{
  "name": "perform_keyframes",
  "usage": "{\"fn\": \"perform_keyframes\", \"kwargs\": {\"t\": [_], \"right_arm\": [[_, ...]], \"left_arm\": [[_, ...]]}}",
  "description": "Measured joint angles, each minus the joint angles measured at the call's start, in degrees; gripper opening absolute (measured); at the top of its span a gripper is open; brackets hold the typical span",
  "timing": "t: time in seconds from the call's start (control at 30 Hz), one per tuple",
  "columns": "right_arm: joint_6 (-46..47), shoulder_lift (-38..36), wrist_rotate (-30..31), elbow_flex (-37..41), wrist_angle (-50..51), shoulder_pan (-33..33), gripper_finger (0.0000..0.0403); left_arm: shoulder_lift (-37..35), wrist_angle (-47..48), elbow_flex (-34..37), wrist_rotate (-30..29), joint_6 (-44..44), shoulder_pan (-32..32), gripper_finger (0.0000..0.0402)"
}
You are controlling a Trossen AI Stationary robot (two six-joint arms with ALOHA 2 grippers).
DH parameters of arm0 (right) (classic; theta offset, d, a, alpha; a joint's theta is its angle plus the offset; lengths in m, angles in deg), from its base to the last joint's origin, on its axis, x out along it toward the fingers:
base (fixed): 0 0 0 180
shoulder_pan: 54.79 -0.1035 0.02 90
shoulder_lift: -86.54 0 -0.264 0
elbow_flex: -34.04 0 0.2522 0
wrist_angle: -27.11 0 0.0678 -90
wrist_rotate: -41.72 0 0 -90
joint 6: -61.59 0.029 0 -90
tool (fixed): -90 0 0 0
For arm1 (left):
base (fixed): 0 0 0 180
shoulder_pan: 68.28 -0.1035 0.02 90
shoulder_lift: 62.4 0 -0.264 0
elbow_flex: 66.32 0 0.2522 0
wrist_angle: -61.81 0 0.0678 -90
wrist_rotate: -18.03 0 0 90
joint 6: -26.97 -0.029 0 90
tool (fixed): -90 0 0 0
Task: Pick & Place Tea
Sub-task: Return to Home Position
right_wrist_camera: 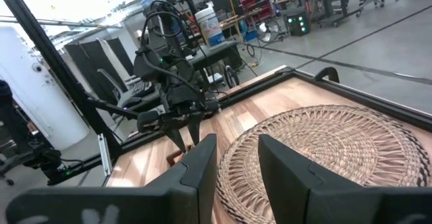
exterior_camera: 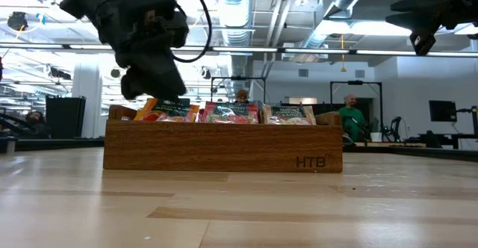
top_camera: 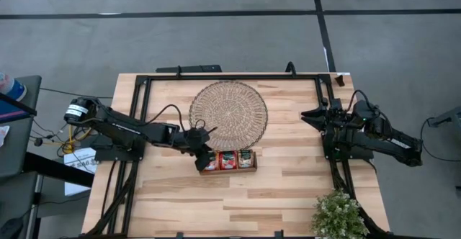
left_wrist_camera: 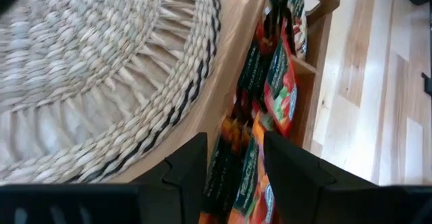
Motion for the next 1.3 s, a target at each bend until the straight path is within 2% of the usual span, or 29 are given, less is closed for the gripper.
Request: {"fn": "perform_keyframes", "kwargs": {"t": [0.1,0.17,0.37,0.47,0.63,0.8,1.0,1.07,1.2,1.3], "right_arm": [[0.0,0.0,-0.1,0.0,0.0,0.0,0.0102],[0.0,0.0,-0.1,0.0,0.0,0.0,0.0102],[0.0,-1.0,-0.7,0.0,0.3,0.0,0.0102],[-0.5,-1.3,-2.2,-0.3,0.6,0.0,0.0102],[-3.3,-1.3,-8.2,-1.2,4.6,0.0,0.0102],[-3.3,-1.3,-9.0,-1.2,4.6,0.0,0.0102],[-3.0,-1.3,-8.9,-1.2,3.5,0.0,0.0102],[-2.7,-1.3,-8.9,-1.0,1.5,0.0,0.0102],[-2.8,-1.3,-9.0,0.5,-2.5,0.0,0.0102],[-2.2,-1.3,-9.0,2.7,-5.3,0.0,0.0102]], "left_arm": [[-4.4,4.2,0.0,-1.1,0.0,-0.1,0.0138],[-9.2,9.8,0.0,-5.1,0.4,0.0,0.0138],[-27.2,22.2,0.0,-28.1,3.1,5.2,0.0138],[-34.9,27.4,0.8,-35.8,6.9,9.2,0.0138],[-43.4,23.8,8.4,-40.7,9.4,17.7,0.0138],[-47.9,13.4,18.6,-53.0,11.2,26.3,0.0138],[-50.7,10.3,26.1,-62.5,16.7,34.0,0.0138],[-51.0,9.8,27.8,-63.5,19.0,34.8,0.0138],[-50.2,8.1,30.3,-58.6,21.2,34.4,0.0138],[-49.4,2.7,32.8,-58.1,19.7,32.7,0.0138]]}}
